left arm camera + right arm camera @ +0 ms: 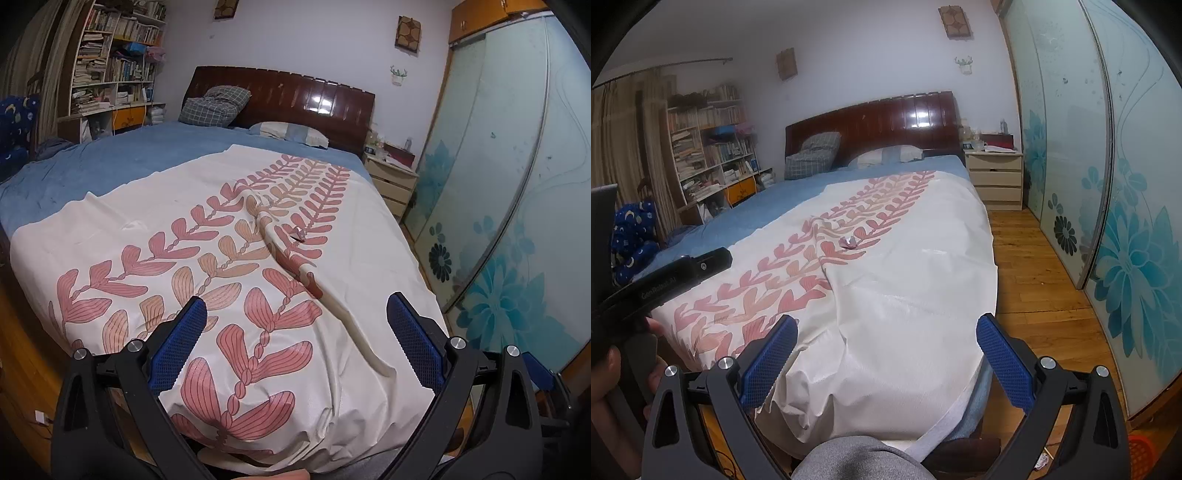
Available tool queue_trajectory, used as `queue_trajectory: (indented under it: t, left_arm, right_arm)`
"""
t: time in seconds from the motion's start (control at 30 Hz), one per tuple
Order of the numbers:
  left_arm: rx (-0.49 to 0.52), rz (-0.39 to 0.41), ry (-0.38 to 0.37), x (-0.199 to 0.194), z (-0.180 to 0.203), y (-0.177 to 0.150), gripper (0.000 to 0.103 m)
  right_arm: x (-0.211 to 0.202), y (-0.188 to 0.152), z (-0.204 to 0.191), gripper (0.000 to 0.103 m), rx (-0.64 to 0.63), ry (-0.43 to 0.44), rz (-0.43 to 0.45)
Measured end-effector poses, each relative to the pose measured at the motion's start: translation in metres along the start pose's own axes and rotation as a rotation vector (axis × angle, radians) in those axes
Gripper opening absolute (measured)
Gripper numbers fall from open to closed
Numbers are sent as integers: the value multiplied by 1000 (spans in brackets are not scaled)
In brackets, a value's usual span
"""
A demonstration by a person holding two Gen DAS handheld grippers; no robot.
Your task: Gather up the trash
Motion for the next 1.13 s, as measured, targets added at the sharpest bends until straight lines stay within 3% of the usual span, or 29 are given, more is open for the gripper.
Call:
queue_trajectory:
  t: [0.43,1.13]
  left_arm:
    - [-1,-8,35,2,-2,-3,97]
    - [18,22,-1,-1,3,0,97]
  right_arm:
    - [3,-1,0,96,0,-2,-8]
    - [9,-6,-1,96,3,-14,-25]
Point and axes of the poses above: each gripper's, at about its wrist camera, not at the fingertips, and x roughly the way its jaws point, z to its right, y to its top, the point moved 5 cm from there along x, roughly the way its jaws point, and after that the axes turned 13 degrees about x, right-handed, at the moved point
